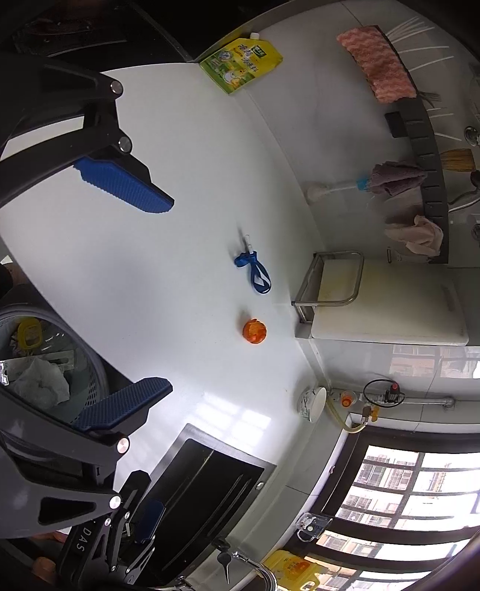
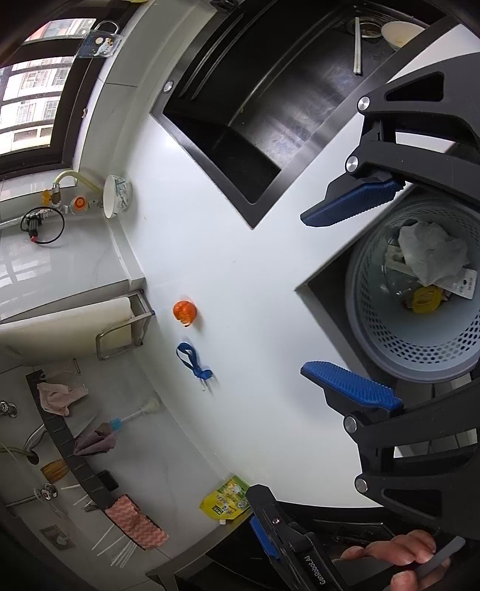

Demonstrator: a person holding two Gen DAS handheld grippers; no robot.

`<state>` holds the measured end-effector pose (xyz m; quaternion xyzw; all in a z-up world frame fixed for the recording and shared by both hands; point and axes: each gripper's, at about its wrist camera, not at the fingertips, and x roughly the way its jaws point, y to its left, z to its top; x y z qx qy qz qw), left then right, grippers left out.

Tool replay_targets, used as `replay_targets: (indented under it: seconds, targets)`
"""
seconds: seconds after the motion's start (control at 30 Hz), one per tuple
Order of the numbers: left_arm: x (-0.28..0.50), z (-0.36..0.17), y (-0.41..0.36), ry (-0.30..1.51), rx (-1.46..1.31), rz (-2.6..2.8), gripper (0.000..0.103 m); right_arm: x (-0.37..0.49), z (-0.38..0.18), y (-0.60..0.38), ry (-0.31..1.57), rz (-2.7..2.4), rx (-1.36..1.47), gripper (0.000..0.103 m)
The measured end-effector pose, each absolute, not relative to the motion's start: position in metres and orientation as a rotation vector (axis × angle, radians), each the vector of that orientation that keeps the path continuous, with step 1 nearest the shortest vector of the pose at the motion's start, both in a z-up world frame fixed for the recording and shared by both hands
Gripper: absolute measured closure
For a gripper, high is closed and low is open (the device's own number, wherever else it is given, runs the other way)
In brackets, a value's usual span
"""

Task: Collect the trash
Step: 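Raise both open tools from the bin toward the lanyard and orange peel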

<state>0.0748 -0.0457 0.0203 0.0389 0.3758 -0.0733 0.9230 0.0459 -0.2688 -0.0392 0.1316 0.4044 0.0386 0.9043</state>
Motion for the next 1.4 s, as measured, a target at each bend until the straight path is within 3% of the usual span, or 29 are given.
replay_targets:
  seconds: [0.2,0.9,1.4]
  targets:
    - [0.119,0.019,-0.028,0.757,0.100,-0.187,0.007,0.090,-0.038,-0.255,0.803,0.013,0.272,0.027]
    - [0.290,-0.072,0.016,0.902,0.099,-0.172,0.007,0.259,-0.107,-0.223,0.882,-0.053,0.268,0.026]
    - [0.344,-0.120,0.009,0.958,0.093,-0.202,0.007,0.336,-0.147,-0.208,0.950,-0.067,0.238,0.026]
